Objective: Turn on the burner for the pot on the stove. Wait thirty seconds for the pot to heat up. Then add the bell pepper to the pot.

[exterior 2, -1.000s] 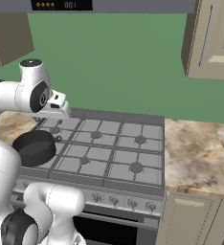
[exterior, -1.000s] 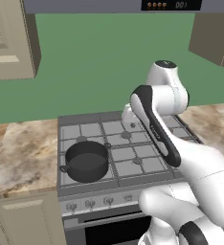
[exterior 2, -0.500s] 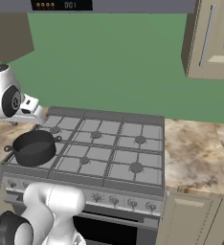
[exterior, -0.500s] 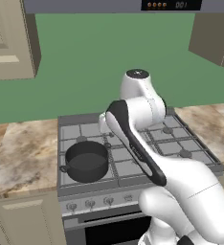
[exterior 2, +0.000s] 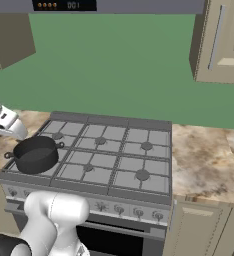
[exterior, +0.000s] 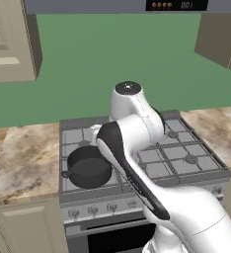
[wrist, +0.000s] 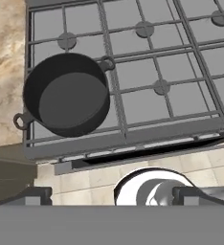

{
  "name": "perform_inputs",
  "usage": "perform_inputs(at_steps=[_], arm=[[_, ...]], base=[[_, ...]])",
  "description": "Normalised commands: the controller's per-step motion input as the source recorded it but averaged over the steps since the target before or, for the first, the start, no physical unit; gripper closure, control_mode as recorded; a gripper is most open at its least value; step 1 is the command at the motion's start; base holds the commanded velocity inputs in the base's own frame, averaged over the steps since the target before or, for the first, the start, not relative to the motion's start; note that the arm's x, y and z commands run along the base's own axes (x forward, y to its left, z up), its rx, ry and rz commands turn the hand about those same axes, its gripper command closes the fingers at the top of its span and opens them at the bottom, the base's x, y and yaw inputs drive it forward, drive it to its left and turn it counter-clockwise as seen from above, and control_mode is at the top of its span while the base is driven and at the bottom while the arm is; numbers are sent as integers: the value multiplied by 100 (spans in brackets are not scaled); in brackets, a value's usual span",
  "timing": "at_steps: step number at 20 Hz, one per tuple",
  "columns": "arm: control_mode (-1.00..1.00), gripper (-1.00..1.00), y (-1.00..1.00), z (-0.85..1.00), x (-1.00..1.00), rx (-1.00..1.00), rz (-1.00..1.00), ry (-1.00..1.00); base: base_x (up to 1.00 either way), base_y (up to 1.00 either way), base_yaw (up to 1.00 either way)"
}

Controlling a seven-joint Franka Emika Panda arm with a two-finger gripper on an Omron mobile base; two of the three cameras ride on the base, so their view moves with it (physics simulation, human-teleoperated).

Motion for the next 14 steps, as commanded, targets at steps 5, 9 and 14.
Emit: perform_inputs(at_steps=[5, 9, 14], arm=[[-100, -100, 48, -3, -12, 0, -32, -3], [-100, -100, -6, -11, -39, 0, 0, -3], [-100, -100, 0, -24, -16, 0, -1, -7]], base=[[0, 0, 0], [0, 0, 0], [0, 0, 0]])
